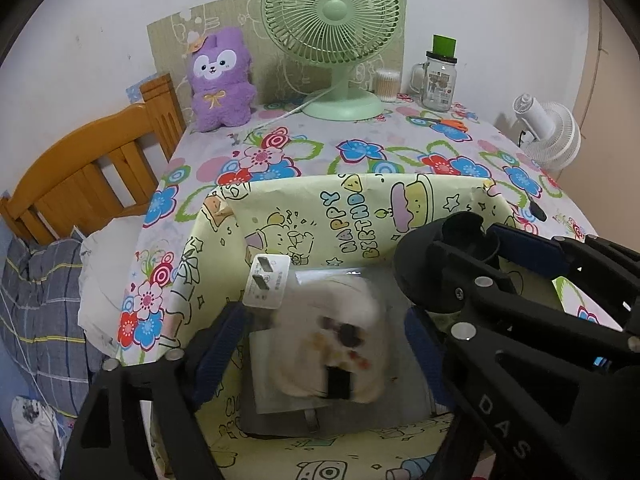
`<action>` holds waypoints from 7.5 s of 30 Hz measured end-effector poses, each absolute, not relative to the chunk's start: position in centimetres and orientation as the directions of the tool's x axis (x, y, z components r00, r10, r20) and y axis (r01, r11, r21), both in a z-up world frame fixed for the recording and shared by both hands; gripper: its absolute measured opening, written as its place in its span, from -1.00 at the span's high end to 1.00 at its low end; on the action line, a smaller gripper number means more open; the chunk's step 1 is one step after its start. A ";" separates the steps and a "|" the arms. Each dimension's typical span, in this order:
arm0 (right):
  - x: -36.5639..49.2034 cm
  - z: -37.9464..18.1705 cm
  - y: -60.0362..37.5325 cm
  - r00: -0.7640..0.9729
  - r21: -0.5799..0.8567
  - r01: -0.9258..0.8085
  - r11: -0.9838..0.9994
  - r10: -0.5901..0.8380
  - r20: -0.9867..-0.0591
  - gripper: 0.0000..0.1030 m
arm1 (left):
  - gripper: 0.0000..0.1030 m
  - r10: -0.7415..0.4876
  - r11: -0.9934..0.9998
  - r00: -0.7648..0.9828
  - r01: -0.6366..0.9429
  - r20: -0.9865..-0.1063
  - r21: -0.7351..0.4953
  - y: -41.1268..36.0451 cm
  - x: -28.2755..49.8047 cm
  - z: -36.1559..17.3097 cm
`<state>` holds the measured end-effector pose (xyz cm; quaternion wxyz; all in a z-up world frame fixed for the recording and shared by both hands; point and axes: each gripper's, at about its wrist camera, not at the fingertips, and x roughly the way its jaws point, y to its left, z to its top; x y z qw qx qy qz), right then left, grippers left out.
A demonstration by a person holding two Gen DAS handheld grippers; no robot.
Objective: Organize rigid objects
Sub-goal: 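Open both tools to release the round case and black stand into the box, then move both tools away from the box toward the lavender case and black plug, then grasp the lavender round case with the left tool, then grasp the black plug-shaped object with the right tool while the left holds the case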
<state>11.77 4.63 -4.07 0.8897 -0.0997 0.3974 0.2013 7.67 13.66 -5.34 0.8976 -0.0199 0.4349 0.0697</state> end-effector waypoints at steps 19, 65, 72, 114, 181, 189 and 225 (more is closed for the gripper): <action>9.7 -2.0 3.4 0.635 -0.008 -0.471 0.882 0.332 -0.698 -0.50 | -0.98 0.118 0.989 0.651 -0.147 -0.750 0.029 12.6 5.7 -3.1; 5.3 3.0 -10.0 0.749 -0.003 -0.325 0.946 0.256 -0.611 -0.72 | -0.99 0.040 0.999 0.741 -0.036 -0.671 0.019 1.3 2.3 1.3; 5.5 2.9 -12.4 0.762 -0.001 -0.274 0.962 0.216 -0.611 -0.72 | -0.99 0.001 1.000 0.744 0.012 -0.668 0.015 -1.1 2.8 1.3; 10.3 -6.6 -17.0 0.679 0.000 -0.218 0.976 0.152 -0.718 -0.72 | -0.99 0.051 0.993 0.649 -0.111 -0.759 -0.029 -5.8 7.0 -8.5; 18.6 -9.3 -19.7 0.662 0.019 -0.119 0.993 0.093 -0.744 -0.73 | 0.08 0.032 0.994 0.633 -0.098 -0.774 -0.039 -7.8 15.4 -10.9; 21.3 -9.6 -19.2 0.655 0.005 -0.131 0.991 0.090 -0.750 -0.73 | 0.08 0.024 0.998 0.608 -0.066 -0.793 -0.020 -8.0 18.1 -11.1; 27.6 -11.0 -16.2 0.612 -0.022 -0.177 0.984 0.093 -0.786 0.33 | 0.08 0.033 0.999 0.592 -0.004 -0.805 0.037 -6.3 21.9 -11.0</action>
